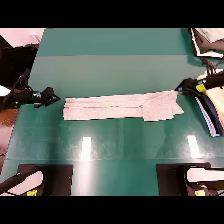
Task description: Fold the shirts.
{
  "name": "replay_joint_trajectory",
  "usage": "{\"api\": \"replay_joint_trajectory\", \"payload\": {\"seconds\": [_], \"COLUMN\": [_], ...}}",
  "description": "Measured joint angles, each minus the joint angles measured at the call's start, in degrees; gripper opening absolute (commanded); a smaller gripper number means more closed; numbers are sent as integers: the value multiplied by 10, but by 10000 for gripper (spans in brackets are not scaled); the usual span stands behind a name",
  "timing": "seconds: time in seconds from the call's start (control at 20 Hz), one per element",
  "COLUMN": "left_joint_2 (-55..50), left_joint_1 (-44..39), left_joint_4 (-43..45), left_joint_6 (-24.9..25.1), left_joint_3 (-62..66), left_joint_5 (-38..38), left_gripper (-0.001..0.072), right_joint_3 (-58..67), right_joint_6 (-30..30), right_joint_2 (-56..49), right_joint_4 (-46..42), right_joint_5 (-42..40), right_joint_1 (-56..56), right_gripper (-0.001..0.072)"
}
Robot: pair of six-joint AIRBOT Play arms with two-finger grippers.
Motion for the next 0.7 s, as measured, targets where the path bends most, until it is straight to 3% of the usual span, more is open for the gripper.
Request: {"api": "replay_joint_trajectory", "payload": {"seconds": [0.3,0.6,0.65,0.7], "left_joint_2": [0,0,0,0], "left_joint_1": [0,0,0,0], "left_joint_4": [-25,-32,-33,-33], "left_joint_6": [8,9,9,9], "left_joint_3": [2,2,2,2], "left_joint_5": [-38,-73,-75,-77], "left_gripper": [21,21,21,21], "right_joint_3": [-47,-16,-11,-7], "right_joint_6": [-62,-109,-112,-115], "right_joint_2": [-35,-115,-123,-132], "right_joint_4": [14,64,70,72], "right_joint_5": [23,64,68,69], "right_joint_1": [-74,-68,-60,-51], "right_gripper": [625,618,556,547]}}
